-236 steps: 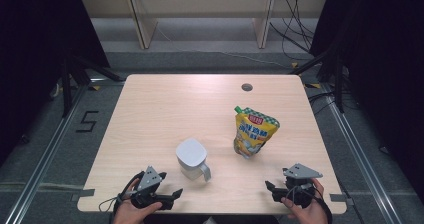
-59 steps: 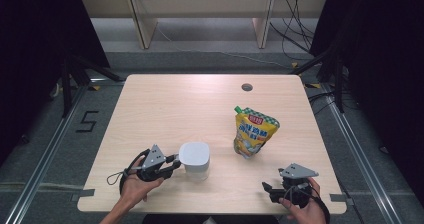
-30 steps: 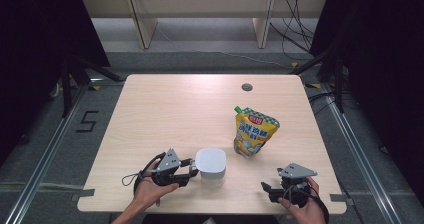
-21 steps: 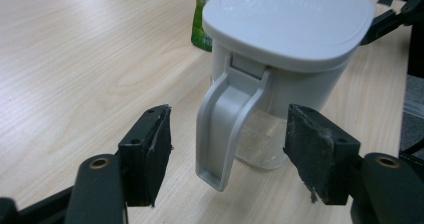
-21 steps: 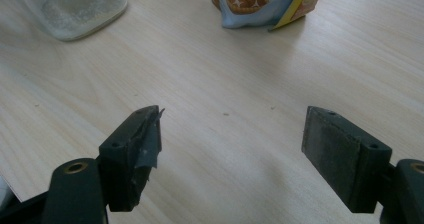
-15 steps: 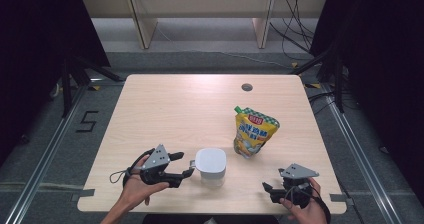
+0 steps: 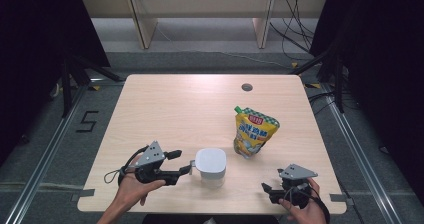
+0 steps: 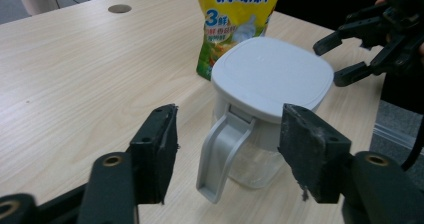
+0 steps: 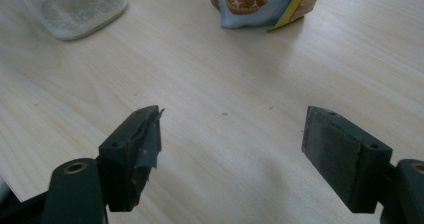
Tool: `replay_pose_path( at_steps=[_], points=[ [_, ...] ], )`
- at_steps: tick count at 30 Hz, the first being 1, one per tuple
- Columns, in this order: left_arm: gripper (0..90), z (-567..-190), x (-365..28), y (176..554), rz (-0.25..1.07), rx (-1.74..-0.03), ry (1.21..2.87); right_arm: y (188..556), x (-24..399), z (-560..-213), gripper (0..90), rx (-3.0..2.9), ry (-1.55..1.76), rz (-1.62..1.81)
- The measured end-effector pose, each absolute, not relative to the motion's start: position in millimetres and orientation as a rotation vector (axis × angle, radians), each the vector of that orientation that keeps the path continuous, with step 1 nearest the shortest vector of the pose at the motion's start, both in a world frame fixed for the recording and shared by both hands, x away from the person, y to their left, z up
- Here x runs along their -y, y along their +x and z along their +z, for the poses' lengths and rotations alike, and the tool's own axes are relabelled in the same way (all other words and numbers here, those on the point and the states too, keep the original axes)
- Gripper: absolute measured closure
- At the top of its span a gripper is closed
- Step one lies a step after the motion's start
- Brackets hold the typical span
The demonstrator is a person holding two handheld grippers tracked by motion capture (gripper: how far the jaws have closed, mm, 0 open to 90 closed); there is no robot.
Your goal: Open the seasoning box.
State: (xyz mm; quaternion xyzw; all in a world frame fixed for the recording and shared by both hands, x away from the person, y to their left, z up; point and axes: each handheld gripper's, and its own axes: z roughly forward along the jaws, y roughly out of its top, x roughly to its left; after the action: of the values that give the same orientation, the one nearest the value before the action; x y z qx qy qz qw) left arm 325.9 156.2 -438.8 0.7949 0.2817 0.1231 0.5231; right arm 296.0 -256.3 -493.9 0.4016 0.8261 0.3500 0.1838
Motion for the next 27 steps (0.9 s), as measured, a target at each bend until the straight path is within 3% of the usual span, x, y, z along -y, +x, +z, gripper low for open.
replay_pose_path(
  at_steps=[7, 10, 15, 21, 27],
  points=[
    [69.5, -431, -149, 326, 0.326, -0.645, 1.881, 295, 256, -493, 23.4, -2.323, 1.171, 1.019],
    [78.8, -428, -143, 328, 0.327, -0.632, 1.889, 297, 255, -493, 18.7, -2.332, 1.154, 1.069],
    [85.7, -430, -135, 331, 0.340, -0.633, 1.897, 295, 255, -490, 17.8, -2.302, 1.086, 1.105],
    [87.6, -430, -136, 335, 0.347, -0.634, 1.886, 296, 256, -488, 20.4, -2.271, 1.057, 1.135],
    [88.6, -432, -133, 334, 0.341, -0.638, 1.877, 295, 251, -485, 35.1, -2.261, 1.014, 1.151]
  ],
)
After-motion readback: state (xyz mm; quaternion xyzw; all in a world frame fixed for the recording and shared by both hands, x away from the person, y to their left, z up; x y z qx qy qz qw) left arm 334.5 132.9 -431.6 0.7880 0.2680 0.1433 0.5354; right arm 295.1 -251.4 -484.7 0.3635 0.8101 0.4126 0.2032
